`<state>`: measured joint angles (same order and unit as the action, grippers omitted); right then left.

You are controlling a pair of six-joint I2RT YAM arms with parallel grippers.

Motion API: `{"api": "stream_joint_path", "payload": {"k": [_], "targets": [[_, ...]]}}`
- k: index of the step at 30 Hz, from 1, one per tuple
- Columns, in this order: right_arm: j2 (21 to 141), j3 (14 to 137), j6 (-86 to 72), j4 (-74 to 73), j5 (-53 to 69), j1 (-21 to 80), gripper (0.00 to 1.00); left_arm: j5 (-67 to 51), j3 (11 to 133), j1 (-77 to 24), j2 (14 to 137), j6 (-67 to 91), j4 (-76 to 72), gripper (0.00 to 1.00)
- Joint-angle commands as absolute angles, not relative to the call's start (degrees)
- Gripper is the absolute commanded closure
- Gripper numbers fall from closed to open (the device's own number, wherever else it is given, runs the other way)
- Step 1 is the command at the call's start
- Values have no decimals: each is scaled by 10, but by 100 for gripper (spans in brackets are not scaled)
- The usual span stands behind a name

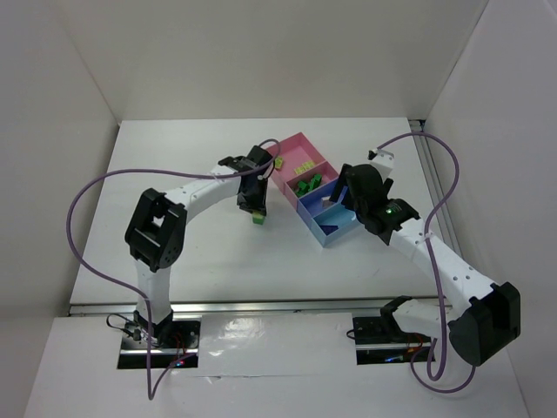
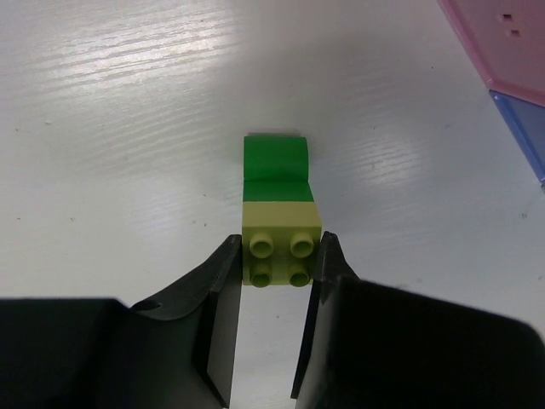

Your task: Sort the legos into containers by color

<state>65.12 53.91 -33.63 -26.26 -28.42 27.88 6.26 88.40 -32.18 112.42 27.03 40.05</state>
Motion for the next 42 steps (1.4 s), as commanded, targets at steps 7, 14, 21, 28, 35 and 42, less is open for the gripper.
{"api": "stream_joint_path", "payload": {"k": [7,14,21,28,35,42], "targets": [[661,543,-309,-226,-229,284,12,1,934,-303,1077,258,428,100],[645,521,-209,-87,77,284,12,-400,825,-169,952,229,264,100],[645,542,-200,-29,274,284,3,-665,752,-139,933,240,136,100],[692,561,-234,25,363,284,0,-758,690,-139,904,330,-41,100],[714,537,-288,115,420,284,0,-788,685,-139,894,352,-84,100],[731,520,-335,188,457,284,12,-799,674,-139,876,346,-90,100]]}}
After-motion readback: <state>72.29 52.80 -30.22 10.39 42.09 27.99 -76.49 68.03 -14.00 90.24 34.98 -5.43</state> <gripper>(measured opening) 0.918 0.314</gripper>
